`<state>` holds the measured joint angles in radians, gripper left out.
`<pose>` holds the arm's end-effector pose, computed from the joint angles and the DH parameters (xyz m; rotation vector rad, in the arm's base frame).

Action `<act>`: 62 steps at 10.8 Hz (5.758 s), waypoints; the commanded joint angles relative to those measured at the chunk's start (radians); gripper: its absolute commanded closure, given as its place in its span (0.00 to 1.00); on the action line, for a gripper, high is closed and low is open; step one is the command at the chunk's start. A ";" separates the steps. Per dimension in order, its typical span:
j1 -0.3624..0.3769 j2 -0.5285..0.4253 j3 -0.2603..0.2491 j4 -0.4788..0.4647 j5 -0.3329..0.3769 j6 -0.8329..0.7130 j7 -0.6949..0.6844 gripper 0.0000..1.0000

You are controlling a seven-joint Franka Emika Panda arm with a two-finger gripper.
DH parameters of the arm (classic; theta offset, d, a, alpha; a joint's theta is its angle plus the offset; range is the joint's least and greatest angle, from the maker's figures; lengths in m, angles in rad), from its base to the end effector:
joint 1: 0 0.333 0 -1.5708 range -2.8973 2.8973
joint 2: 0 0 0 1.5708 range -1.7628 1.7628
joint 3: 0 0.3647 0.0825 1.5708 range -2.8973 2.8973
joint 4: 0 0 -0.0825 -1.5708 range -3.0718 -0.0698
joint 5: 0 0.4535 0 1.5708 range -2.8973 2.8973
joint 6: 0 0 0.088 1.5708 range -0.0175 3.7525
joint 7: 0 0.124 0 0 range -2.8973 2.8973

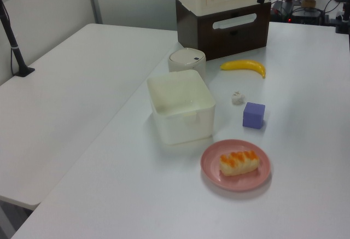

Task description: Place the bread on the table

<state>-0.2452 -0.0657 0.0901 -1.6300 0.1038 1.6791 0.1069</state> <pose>0.6078 -0.0812 0.6750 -3.0143 0.4051 -0.1779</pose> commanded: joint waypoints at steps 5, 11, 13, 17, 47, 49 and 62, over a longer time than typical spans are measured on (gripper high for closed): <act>0.011 -0.014 -0.021 0.002 -0.007 -0.039 0.033 0.00; 0.017 -0.011 -0.018 0.004 -0.010 -0.039 0.033 0.00; 0.015 -0.014 -0.018 0.004 -0.010 -0.039 0.033 0.00; 0.011 -0.013 -0.021 0.004 -0.012 -0.039 0.030 0.00; 0.828 0.467 0.002 -0.044 -0.406 -0.058 0.131 0.00; 0.831 0.481 0.008 -0.040 -0.401 -0.026 0.116 0.00; 0.807 0.603 0.049 0.039 -0.435 0.145 -0.007 1.00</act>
<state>0.5527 0.5364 0.1363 -1.5933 -0.3240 1.8184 0.1139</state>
